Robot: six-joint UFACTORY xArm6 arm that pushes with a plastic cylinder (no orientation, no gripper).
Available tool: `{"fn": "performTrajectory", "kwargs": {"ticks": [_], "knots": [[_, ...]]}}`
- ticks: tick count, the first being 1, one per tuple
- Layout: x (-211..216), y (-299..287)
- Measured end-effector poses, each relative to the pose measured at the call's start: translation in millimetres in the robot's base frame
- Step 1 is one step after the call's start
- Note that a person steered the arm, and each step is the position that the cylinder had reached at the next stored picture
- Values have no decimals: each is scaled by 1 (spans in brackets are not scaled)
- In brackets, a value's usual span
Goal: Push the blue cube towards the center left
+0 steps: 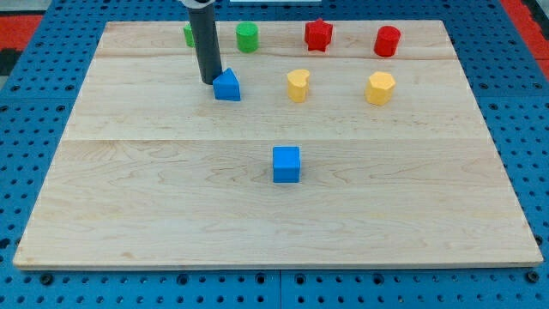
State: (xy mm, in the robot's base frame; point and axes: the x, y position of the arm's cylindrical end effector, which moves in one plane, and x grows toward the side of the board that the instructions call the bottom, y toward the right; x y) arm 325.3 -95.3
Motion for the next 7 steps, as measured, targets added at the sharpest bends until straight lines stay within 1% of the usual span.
{"fn": "performTrajectory", "kwargs": {"ticks": [1, 2, 3, 5, 6, 7], "knots": [[13, -37], [58, -46], [85, 16], [93, 156], [120, 198], [157, 197]]}}
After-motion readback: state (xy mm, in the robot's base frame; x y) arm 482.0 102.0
